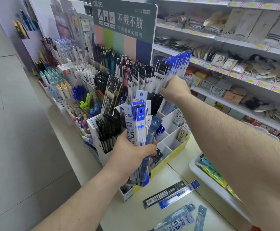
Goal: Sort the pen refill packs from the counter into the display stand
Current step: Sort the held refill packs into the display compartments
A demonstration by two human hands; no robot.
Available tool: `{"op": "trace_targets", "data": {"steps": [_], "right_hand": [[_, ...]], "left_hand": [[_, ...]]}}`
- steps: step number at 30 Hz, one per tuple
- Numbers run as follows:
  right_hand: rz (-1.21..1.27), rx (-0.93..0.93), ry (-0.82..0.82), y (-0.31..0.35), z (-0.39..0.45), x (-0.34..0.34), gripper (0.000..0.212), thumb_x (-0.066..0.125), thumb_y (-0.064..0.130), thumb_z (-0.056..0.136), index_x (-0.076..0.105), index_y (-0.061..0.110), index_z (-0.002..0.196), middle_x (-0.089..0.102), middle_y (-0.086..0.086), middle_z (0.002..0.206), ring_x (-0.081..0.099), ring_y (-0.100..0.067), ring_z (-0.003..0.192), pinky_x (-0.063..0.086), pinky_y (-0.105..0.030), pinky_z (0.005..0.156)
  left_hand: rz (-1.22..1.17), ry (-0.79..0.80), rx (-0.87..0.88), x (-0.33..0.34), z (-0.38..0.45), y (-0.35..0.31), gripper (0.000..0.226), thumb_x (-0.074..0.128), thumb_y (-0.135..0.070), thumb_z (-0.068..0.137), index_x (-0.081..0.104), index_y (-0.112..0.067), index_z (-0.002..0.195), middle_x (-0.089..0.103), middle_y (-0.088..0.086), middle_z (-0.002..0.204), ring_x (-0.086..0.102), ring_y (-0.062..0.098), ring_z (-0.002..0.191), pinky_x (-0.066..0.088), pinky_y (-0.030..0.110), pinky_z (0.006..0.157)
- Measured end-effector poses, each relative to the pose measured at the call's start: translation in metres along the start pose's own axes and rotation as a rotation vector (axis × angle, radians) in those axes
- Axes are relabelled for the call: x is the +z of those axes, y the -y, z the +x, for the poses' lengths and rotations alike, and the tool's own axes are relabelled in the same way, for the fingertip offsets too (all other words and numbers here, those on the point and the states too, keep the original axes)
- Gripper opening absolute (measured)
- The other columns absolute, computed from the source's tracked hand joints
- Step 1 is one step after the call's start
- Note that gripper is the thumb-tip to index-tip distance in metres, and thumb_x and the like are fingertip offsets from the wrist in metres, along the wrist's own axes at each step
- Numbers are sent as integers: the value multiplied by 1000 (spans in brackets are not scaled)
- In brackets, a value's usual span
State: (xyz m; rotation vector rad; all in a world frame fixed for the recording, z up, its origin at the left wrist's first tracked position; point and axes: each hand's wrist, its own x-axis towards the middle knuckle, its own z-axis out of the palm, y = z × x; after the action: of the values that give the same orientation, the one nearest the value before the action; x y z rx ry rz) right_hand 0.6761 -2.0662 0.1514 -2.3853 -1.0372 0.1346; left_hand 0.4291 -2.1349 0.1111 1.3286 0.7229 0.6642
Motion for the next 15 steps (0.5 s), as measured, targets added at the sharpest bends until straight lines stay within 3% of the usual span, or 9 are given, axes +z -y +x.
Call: {"op": "trace_targets", "data": {"steps": [2, 5, 8, 10, 12, 15], "right_hand": [[69, -17, 6, -3, -10, -1, 25, 65, 24, 93, 74, 1, 93, 72, -12, 86, 69, -26, 83, 57, -35, 71], [198, -22, -71, -5, -29, -7, 28, 69, 30, 90, 77, 4, 93, 75, -11, 92, 70, -24, 87, 58, -42, 85], [356, 9, -207, -10, -56, -16, 22, 66, 28, 88, 77, 9, 84, 75, -4, 83, 69, -21, 81, 58, -44, 83], [553, 61, -259, -12, -86, -18, 19, 66, 28, 87, 73, 20, 71, 67, 6, 67, 61, -15, 66, 56, -38, 71], [789, 163, -192, -12, -128, -17, 25, 66, 31, 90, 67, 19, 68, 55, 6, 56, 45, -13, 53, 40, -29, 55], [989, 263, 173, -9, -190, -9, 28, 64, 42, 92, 64, 18, 78, 54, 6, 58, 42, -8, 48, 33, -23, 48]], "left_hand": [[-20, 5, -5, -1, 0, 0, 28, 72, 7, 79, 66, -16, 93, 77, 3, 83, 73, 18, 73, 57, 23, 66], [-61, 45, -39, -3, 1, 3, 26, 77, 4, 76, 68, -12, 94, 76, 5, 81, 72, 20, 71, 58, 26, 66], [-115, 93, -85, -3, 0, 6, 27, 78, -1, 73, 67, -4, 97, 73, 9, 79, 70, 21, 68, 56, 28, 63], [-161, 122, -102, -2, -1, 6, 27, 77, 0, 68, 66, -2, 93, 69, 13, 75, 68, 21, 63, 56, 27, 59], [-186, 143, -119, -1, -2, 6, 27, 76, 1, 66, 66, 0, 91, 67, 14, 73, 66, 21, 60, 56, 27, 58], [-176, 174, -117, 1, -2, 10, 25, 72, 12, 77, 66, 1, 99, 69, 12, 77, 66, 20, 62, 57, 29, 60]]}}
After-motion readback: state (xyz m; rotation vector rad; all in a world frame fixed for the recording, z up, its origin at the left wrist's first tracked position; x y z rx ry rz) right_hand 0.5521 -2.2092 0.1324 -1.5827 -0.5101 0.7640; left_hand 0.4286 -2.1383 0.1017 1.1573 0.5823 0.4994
